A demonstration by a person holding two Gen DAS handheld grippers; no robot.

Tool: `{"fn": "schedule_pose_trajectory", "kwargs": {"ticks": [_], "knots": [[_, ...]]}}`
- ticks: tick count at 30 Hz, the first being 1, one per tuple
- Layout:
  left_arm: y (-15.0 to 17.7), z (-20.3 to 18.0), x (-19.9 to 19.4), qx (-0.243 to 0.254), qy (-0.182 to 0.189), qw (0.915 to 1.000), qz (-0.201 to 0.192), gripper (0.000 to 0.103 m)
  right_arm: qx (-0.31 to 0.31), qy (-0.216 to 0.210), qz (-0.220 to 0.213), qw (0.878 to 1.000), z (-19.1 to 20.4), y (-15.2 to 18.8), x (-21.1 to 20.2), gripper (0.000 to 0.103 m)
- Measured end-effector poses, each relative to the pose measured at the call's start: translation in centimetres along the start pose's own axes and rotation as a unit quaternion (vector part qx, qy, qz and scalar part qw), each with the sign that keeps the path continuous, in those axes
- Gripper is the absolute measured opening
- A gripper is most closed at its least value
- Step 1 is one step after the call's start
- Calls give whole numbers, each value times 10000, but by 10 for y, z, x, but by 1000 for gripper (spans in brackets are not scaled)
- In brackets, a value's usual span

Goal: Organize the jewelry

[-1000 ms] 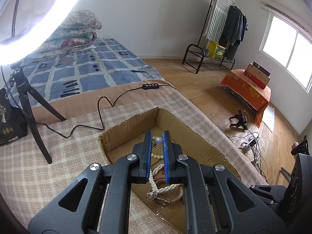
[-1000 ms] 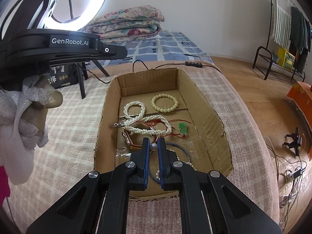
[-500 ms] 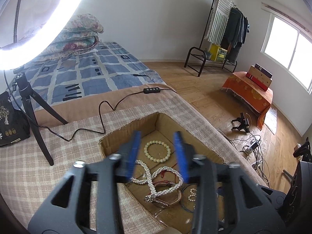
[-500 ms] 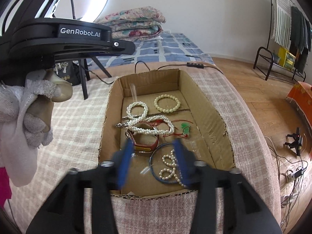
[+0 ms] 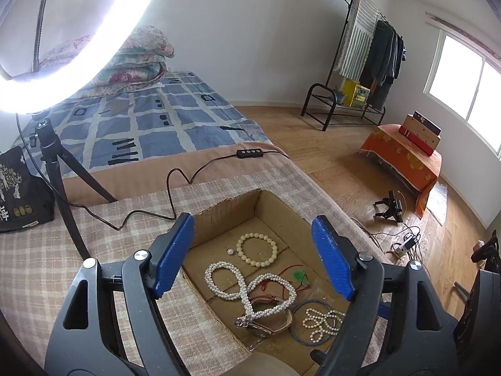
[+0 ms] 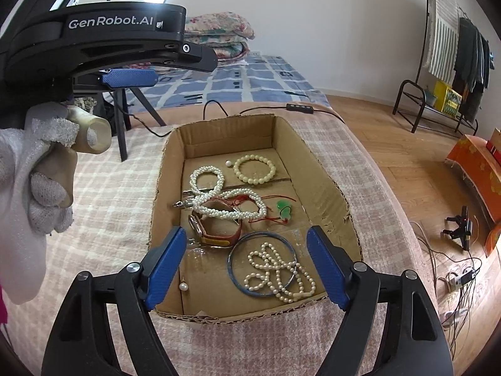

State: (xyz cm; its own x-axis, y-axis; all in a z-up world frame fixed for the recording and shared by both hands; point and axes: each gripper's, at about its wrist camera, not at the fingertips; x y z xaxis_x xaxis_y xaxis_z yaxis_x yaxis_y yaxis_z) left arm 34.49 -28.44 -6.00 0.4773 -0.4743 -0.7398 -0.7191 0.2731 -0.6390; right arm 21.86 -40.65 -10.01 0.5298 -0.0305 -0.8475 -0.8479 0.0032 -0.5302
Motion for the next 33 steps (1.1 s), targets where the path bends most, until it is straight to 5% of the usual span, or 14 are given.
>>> {"fn": "schedule_pose_trajectory", "kwargs": {"ticks": [25,33], "knots": [[5,-13,-123,240,-442,9969,-607,82,402,518,-471,9967,11,16,-81,79],[22,-12,-187,188,-582,9929,-1023,92,361,714,-638,9948,28,21,-115,80]]}}
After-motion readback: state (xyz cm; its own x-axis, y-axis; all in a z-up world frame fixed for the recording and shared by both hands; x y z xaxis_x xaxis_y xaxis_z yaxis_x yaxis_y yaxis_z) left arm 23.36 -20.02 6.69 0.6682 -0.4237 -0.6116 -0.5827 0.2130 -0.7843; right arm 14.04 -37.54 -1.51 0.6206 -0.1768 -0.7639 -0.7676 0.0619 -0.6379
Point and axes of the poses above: each gripper's, at about its wrist camera, not at the fingertips, and x roughly the way its jaws point, z to its left, y to its underside, and after that the axes turned 12 degrees about z, right-handed
